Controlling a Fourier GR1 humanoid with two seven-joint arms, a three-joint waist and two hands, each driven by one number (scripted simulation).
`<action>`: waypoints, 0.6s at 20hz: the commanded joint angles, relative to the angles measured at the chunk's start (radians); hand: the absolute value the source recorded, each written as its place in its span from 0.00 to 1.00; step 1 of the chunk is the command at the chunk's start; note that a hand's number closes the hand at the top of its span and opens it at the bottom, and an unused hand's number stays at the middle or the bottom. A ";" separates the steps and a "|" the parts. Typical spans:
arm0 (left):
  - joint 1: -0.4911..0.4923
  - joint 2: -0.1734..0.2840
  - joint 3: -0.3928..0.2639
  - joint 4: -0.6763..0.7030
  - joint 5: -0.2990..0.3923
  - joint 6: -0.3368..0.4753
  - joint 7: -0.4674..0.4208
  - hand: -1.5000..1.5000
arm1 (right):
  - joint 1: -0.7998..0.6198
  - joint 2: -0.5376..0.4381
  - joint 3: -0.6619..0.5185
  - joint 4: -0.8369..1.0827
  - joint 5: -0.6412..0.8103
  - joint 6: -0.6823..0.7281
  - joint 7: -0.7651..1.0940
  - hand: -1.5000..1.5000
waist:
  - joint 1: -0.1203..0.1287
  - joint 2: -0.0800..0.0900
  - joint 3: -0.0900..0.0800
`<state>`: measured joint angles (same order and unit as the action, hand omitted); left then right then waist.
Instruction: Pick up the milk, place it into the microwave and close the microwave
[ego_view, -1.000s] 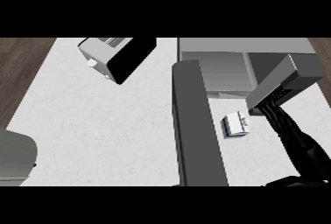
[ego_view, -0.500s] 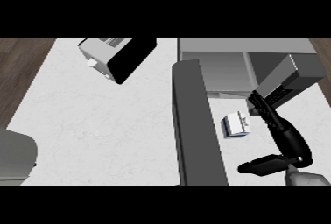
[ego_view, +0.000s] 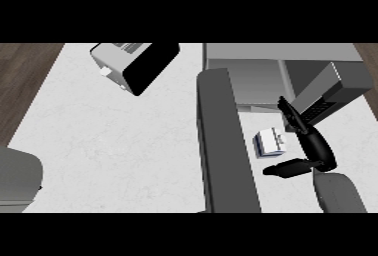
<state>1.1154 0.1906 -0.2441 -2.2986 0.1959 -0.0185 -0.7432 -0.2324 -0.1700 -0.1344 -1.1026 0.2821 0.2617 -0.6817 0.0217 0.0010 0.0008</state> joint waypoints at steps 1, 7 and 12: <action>0.025 0.000 -0.017 0.000 -0.016 -0.018 -0.029 0.00 | -0.055 -0.050 -0.026 0.140 -0.001 0.029 -0.085 0.00 | -0.002 0.000 0.000; 0.104 0.015 0.011 -0.032 0.039 -0.047 -0.067 0.00 | -0.090 -0.039 0.008 0.324 0.053 0.018 -0.183 0.00 | 0.007 -0.001 0.000; 0.071 0.006 0.020 0.034 0.026 -0.046 -0.084 0.00 | -0.138 -0.022 0.018 0.494 0.112 -0.079 -0.290 0.00 | 0.007 0.001 0.001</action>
<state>1.1595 0.1864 -0.2518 -2.2884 0.1968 -0.0400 -0.7899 -0.3387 -0.1939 -0.1195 -0.7226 0.3609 0.2227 -0.8937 0.0248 0.0021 0.0012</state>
